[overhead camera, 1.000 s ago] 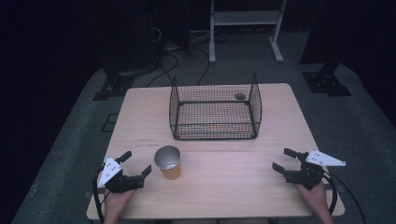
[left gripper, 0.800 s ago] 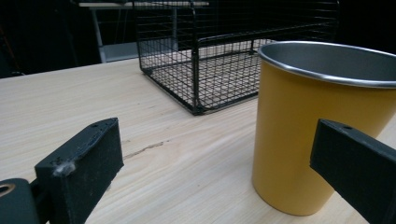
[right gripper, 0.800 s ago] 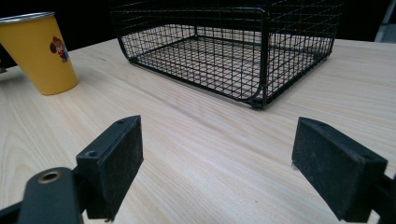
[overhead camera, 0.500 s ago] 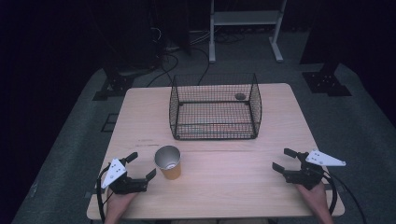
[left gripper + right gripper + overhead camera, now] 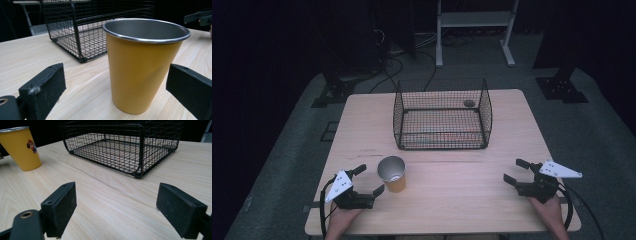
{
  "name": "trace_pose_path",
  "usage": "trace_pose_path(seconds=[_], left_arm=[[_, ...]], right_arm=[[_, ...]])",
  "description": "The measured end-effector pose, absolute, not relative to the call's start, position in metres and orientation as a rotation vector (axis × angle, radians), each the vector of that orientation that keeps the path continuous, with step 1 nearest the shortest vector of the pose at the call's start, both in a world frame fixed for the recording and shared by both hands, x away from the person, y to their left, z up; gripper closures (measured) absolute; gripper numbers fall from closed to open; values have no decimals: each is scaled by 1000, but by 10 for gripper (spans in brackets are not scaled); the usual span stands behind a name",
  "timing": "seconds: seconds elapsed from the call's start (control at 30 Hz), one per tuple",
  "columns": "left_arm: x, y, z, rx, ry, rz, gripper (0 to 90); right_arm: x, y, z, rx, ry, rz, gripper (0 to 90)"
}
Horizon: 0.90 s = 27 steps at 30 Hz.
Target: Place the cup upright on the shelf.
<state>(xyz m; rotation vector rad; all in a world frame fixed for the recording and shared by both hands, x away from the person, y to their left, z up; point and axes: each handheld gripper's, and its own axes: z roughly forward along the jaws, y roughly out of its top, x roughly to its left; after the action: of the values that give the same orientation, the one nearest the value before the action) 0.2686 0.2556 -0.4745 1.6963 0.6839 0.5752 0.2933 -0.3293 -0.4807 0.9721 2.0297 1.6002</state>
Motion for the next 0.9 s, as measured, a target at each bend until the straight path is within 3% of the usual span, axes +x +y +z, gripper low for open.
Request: trace_pose_path(seconds=[0.9], left_arm=[[272,239,-474,1725,651,521,18]], right_arm=[[294,-329,-481,970,2032,1599,154]])
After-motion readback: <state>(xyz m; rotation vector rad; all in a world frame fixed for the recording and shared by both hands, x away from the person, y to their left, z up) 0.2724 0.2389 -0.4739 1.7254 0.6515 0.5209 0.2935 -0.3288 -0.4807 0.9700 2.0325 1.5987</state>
